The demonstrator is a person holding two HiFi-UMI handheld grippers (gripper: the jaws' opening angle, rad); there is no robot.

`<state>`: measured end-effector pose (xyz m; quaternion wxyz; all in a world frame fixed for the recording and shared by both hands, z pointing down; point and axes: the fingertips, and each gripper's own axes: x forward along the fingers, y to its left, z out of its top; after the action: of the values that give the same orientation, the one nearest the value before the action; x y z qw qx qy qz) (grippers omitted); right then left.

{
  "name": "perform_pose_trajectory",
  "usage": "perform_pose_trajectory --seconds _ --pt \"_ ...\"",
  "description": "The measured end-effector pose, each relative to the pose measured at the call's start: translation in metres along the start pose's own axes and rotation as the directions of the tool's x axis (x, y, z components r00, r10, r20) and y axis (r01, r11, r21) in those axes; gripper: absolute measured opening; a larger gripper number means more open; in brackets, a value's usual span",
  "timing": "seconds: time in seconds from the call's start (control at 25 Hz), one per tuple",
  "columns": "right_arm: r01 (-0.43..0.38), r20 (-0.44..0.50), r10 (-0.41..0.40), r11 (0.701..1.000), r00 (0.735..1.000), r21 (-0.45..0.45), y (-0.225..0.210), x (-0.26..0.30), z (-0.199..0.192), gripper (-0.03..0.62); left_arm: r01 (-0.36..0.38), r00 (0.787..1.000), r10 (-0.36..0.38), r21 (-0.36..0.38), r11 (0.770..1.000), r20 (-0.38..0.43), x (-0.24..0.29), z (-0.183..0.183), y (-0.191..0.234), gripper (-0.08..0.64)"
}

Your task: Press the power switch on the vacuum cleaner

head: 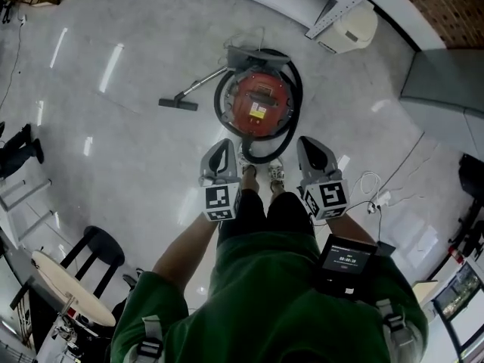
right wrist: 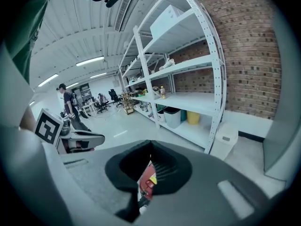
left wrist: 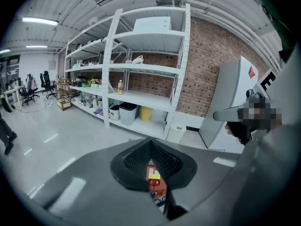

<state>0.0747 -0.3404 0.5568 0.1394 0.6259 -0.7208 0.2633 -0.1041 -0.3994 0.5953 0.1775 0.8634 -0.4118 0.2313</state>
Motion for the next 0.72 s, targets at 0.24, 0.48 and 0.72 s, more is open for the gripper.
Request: perform_pose_trajectory --seconds 0.24,0.48,0.72 --pt "-0.021 -0.054 0.019 0.999 0.998 -0.032 -0.002 0.019 -0.025 0.002 0.035 0.997 -0.034 0.012 0.999 -0.066 0.022 -0.032 0.0 0.008" --pt "-0.069 -0.113 0.062 0.996 0.992 -0.058 -0.002 0.04 -0.056 0.002 0.068 0.99 -0.066 0.013 0.998 -0.127 0.045 -0.067 0.0 0.006" --pt "-0.107 -0.196 0.092 0.992 0.976 -0.071 -0.006 0.063 -0.085 0.002 0.074 0.983 -0.073 0.001 0.997 -0.166 0.075 -0.097 0.0 0.008"
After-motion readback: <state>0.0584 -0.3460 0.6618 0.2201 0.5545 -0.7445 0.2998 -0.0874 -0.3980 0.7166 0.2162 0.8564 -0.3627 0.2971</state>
